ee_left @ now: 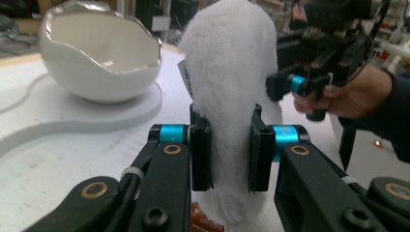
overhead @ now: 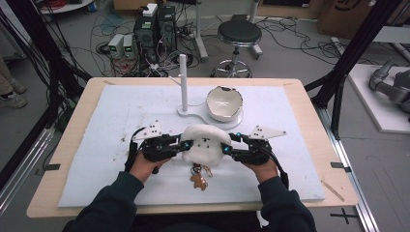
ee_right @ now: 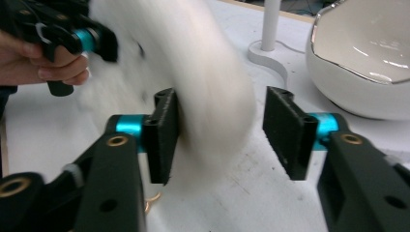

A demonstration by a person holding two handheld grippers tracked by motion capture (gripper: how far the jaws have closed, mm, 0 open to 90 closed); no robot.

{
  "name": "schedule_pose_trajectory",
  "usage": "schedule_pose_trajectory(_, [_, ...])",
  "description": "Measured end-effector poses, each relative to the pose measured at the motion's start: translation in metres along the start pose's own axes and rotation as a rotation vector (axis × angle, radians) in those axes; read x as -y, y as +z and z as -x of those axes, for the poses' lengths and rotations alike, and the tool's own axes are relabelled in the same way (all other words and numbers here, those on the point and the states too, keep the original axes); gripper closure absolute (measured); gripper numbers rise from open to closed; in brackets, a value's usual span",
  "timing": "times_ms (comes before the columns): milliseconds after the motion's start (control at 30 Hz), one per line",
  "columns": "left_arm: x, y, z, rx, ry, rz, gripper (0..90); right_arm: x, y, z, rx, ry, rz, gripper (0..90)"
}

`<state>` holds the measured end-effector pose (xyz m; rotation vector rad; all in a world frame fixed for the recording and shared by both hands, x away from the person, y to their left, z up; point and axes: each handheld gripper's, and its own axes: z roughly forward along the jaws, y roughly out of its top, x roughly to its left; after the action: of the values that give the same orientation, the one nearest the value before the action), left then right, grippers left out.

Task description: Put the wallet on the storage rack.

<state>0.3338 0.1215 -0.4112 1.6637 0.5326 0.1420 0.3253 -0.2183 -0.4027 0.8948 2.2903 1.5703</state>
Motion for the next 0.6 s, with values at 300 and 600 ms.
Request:
schedule_pose_trajectory(300, [0.0, -0.004, -0.002, 0.009, -0.022, 0.055, 75.6, 0.005, 0.01, 0.0, -0.142, 0.048, -0.04, 60.2])
schedule_pose_trajectory(600, [0.008, 0.007, -0.002, -0.018, -0.018, -0.091, 70.7, 0.0, 0.0, -0.001, -0.097, -0.005, 0.018, 74.2])
